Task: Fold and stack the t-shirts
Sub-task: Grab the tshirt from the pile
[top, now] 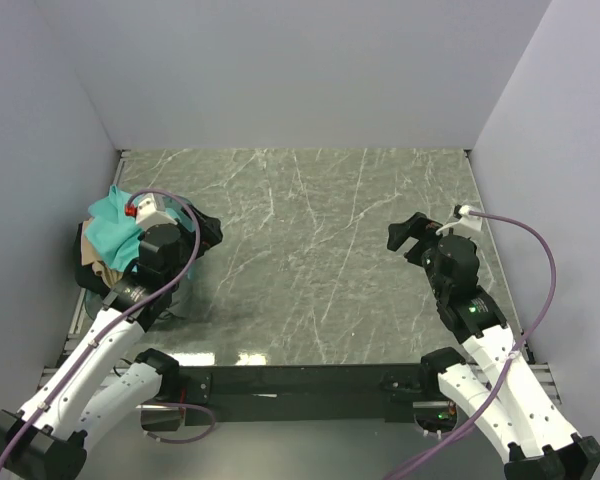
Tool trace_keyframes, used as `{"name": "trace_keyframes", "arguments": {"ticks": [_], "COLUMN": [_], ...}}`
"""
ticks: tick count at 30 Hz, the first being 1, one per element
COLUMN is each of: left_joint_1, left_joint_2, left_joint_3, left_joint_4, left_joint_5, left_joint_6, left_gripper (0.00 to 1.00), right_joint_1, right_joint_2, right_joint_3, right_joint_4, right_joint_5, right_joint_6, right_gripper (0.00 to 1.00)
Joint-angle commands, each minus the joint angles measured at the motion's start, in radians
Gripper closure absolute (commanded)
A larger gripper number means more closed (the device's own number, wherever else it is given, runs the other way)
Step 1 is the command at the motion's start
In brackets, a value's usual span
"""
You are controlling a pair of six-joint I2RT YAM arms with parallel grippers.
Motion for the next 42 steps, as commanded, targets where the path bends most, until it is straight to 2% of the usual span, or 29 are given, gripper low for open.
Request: {"name": "trace_keyframes", "arguments": {"ticks": [1,4,10,15,18,19,22,26,31,34,42], "left_joint_1": [0.001,0.001,0.003,0.046,0.168,0.255,0.38,0.449,0.48,0.483,0.483], "left_joint_2": [0.003,0.008,0.075,0.165,0.238,0.248,0.25,0.213,0.166,0.186,0.238], "left_joint_3": [0.019,0.034,0.125,0.212,0.28,0.292,0.31,0.3,0.26,0.254,0.169], "left_joint_4": [-0.007,-0.054,-0.257,-0.295,-0.424,-0.458,-0.561,-0.64,-0.592,-0.622,-0.443], "left_joint_5": [-0.026,-0.054,-0.272,-0.263,-0.276,-0.255,-0.264,-0.364,-0.362,-0.339,-0.143], "left_joint_6": [-0.02,-0.056,-0.214,-0.213,-0.302,-0.319,-0.421,-0.523,-0.531,-0.557,-0.39], "left_gripper": [0.01,0.01,0.01,0.01,0.0,0.01,0.0,0.01,0.01,0.01,0.01], "right_joint_1": [-0.003,-0.003,-0.004,-0.004,-0.004,-0.003,-0.003,-0.004,-0.004,-0.004,-0.003], "right_joint_2": [-0.017,-0.026,-0.008,0.02,0.026,0.024,0.029,0.052,0.087,0.087,0.081], "right_joint_3": [0.004,-0.013,-0.026,-0.017,-0.032,-0.037,-0.048,-0.066,-0.042,-0.045,-0.059], "right_joint_4": [0.032,0.058,0.108,0.073,0.071,0.074,0.107,0.133,0.094,0.093,0.107], "right_joint_5": [0.002,-0.012,-0.043,-0.05,-0.052,-0.052,-0.052,-0.101,-0.079,-0.092,-0.093], "right_joint_6": [-0.025,-0.028,-0.044,-0.044,-0.041,-0.047,-0.05,-0.05,-0.048,-0.044,-0.039], "right_gripper": [0.0,0.0,0.0,0.0,0.0,0.0,0.0,0.0,0.0,0.0,0.01]}}
